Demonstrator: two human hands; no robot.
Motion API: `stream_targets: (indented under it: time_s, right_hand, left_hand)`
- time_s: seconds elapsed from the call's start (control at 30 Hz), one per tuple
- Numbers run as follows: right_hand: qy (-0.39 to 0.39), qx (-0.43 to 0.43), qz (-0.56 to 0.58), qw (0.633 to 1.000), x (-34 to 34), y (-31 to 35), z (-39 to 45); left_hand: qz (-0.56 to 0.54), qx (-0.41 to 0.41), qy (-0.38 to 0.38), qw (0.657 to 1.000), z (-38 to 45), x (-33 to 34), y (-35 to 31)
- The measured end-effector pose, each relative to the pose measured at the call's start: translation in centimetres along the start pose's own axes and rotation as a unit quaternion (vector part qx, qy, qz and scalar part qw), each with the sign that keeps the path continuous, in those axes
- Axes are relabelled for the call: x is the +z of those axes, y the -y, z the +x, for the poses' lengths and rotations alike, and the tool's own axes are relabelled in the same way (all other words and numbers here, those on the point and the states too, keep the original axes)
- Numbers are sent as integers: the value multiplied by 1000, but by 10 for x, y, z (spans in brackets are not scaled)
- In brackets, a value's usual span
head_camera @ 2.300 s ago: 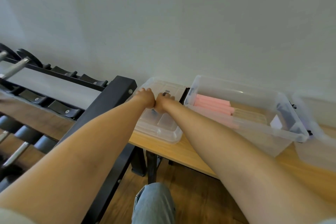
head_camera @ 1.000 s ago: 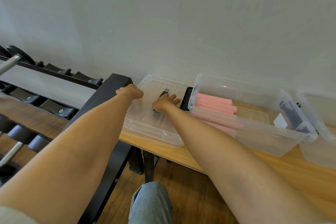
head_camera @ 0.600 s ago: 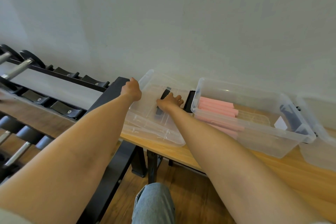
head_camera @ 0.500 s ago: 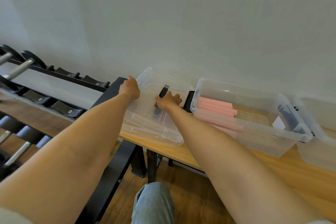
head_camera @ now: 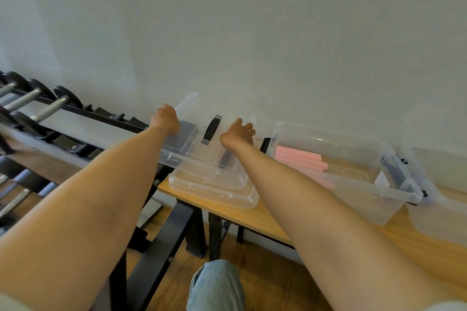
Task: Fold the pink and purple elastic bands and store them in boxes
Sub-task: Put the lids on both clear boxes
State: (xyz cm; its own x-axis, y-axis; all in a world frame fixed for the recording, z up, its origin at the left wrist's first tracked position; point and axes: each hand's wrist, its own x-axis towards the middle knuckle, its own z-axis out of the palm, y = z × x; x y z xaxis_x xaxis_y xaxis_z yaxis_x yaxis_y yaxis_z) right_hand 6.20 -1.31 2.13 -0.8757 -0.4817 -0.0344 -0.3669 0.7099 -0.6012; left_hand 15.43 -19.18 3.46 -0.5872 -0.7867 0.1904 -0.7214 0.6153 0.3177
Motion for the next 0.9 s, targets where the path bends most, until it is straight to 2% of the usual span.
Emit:
stream_targets:
  time_s: [0.13,0.3,0.37,0.57,0.7,0.9]
  right_hand:
    - [-52,-48,-84,994,-27,-3,3]
    - [-68,-49,-115,990,-64,-16,15]
    - [-87,-46,-129,987,-80,-26,20]
    - [-95,25,-135,986,-125,-63,35]
    - [-88,85,-99,988,-150,-105,45]
    - [-111,83,-83,987,-182,-171,44]
  left_hand:
    - [8,19,2,1000,7,-11,1]
    - [-17,102,20,994,23,-24,-6]
    - [-59,135,34,989,24,-25,-18]
    - [-107,235,55,965,2,-24,-83]
    - [-92,286,67,951,-6,-15,-122]
    - [-49,314,79,945,-8,7,-168]
